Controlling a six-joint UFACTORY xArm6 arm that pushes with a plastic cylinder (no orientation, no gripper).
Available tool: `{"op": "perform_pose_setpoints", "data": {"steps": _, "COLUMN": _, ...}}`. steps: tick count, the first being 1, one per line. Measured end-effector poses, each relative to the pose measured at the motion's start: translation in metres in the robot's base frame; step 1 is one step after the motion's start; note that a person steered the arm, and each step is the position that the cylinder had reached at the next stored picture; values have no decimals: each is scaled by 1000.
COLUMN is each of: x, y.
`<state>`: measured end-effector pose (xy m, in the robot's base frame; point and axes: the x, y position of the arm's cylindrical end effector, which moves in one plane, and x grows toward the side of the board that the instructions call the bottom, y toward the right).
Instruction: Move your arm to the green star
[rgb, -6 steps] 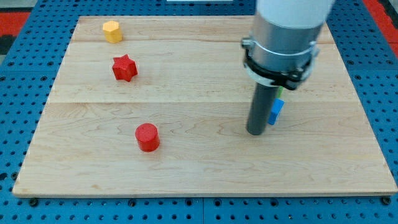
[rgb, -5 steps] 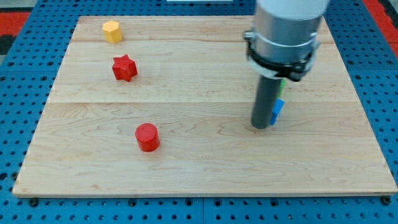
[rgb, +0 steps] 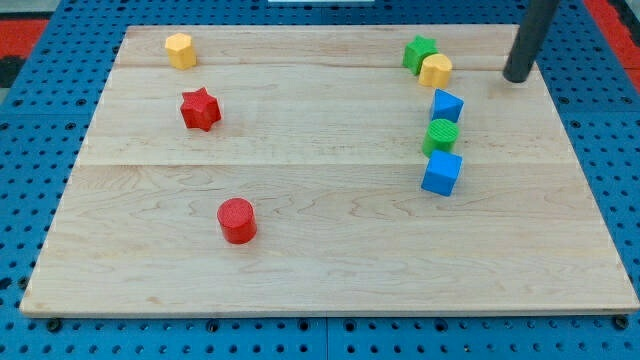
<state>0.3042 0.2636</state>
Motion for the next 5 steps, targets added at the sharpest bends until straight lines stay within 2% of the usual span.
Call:
{"op": "perform_pose_setpoints", "data": {"steps": 1, "x": -64, "y": -18}}
{"op": "perform_pose_setpoints", "data": {"steps": 2, "x": -113, "y": -90}}
{"op": "perform_pose_setpoints", "data": {"steps": 3, "x": -84, "y": -177}}
{"op": "perform_pose_setpoints", "data": {"steps": 4, "x": -50, "y": -234}}
{"op": "perform_pose_setpoints", "data": {"steps": 5, "x": -20, "y": -183}}
